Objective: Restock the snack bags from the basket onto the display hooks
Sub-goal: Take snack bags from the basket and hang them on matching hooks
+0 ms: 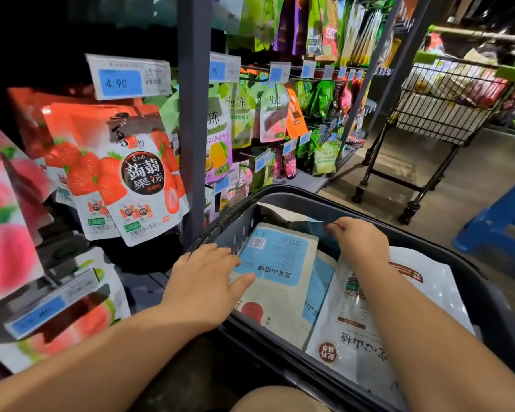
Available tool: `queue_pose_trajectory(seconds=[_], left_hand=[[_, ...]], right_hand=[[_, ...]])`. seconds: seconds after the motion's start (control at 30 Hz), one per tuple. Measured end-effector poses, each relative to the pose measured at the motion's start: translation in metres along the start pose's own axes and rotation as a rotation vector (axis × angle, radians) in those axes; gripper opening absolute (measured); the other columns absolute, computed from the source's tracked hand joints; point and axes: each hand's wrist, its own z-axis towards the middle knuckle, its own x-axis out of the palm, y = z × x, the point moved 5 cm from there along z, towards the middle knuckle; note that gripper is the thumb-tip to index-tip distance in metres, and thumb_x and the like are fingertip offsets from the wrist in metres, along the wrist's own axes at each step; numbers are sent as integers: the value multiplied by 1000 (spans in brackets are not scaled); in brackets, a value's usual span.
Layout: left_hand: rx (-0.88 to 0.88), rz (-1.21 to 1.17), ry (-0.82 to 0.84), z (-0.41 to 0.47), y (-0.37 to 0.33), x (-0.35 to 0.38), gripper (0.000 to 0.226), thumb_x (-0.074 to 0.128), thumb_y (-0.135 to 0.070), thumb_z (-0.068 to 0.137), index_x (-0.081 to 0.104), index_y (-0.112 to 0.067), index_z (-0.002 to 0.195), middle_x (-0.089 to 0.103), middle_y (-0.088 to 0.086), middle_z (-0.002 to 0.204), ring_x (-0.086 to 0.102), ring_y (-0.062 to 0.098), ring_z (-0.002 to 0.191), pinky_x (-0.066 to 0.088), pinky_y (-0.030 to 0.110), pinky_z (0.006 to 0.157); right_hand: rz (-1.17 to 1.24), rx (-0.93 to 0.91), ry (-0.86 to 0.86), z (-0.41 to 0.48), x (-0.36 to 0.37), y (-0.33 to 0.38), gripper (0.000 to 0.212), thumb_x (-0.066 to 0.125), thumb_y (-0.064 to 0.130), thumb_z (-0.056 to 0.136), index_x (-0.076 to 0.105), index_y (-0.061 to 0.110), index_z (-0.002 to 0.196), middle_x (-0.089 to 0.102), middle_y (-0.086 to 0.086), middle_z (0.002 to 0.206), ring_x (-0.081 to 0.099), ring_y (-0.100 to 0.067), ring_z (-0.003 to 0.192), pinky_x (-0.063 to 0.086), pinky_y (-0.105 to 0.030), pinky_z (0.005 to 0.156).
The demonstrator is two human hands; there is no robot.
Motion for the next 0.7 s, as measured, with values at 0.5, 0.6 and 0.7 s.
queue_pose_trajectory(seconds=[0.5,0.6,0.7], left_hand=[[5,-14,8,0,3,4,96,-6,-88,73,47,-38,136,41,-25,141,26,6,140,24,34,115],[-32,-59,45,5,4,1,136,-34,-90,38,43,-40,138,37,-26,144,21,6,144,14,41,120],[-75,-163,98,3,-1,-8,145,-29,-97,23,38,-42,140,35,-24,146,18,3,145,-4,45,121]], right_hand=[[903,147,-590,-17,-69,-20,28,54,32,100,70,15,86,64,0,81,56,-19,79,46,-38,70],[1276,170,-565,-15,-76,-17,29,57,35,97,69,18,76,70,3,81,64,-18,81,55,-43,77],[1597,172,-378,-19,-75,0,25,59,28,99,69,16,80,74,3,81,69,-17,78,60,-36,71]])
